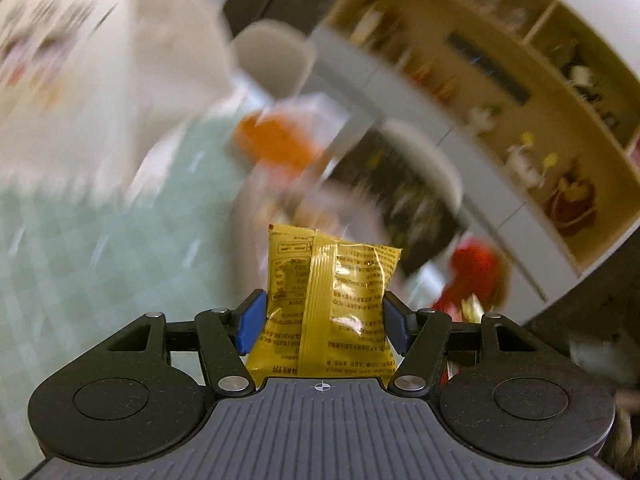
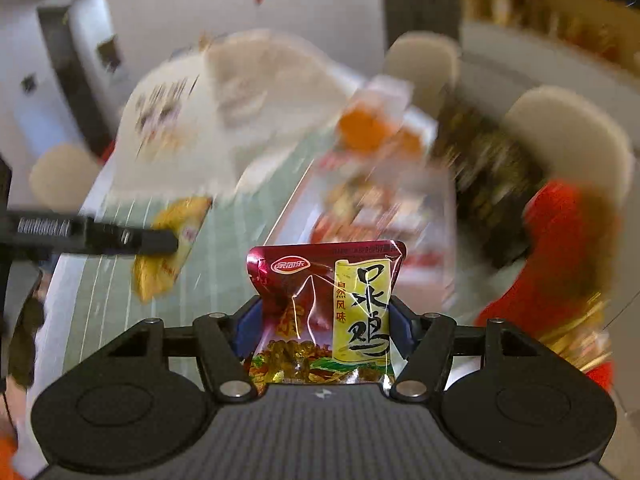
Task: Organize snacks
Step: 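Drop the yellow packet into the pink box with the left gripper while the right drops the red packet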
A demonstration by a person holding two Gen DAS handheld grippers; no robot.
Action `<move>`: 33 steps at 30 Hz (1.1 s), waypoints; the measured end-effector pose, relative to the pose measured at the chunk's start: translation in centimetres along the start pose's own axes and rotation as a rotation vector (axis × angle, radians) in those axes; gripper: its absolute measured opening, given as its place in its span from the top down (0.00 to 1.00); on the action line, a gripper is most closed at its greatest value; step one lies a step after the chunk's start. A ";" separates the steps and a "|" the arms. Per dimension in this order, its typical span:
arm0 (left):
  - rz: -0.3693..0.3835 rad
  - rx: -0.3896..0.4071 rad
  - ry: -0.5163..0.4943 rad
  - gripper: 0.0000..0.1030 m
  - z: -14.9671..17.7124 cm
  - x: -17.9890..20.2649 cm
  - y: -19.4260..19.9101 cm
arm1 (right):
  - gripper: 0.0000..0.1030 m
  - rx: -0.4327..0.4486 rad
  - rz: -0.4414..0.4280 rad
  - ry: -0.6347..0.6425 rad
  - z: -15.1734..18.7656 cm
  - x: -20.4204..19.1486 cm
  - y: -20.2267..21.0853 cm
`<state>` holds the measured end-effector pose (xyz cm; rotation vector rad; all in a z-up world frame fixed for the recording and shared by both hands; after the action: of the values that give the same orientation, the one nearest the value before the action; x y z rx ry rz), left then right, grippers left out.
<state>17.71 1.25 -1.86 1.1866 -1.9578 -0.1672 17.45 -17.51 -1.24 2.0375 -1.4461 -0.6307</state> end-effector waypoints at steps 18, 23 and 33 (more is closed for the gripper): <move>-0.042 0.086 -0.039 0.39 -3.7 -0.9 -2.6 | 0.22 0.061 0.016 -0.067 -9.9 3.1 -7.8; -0.124 0.095 -0.034 0.39 -0.5 -0.1 0.6 | 0.22 0.034 0.072 -0.040 -9.5 2.0 -10.3; -0.103 -0.023 -0.098 0.58 4.0 1.4 -0.4 | 0.16 0.063 0.076 -0.019 -12.1 0.8 -12.8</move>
<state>14.93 -1.21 -3.85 1.2862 -1.9751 -0.3055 34.49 -12.82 -1.05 2.0183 -1.5645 -0.5810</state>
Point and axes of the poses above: each gripper's, at about its wrist camera, not at the fingertips, and y roughly against the way its jaws point, x to its right, z to its underside, the point moved 8 cm from there along -y, roughly the way its jaws point, and after that the axes turned 10 degrees about z, right-handed, at the moved point
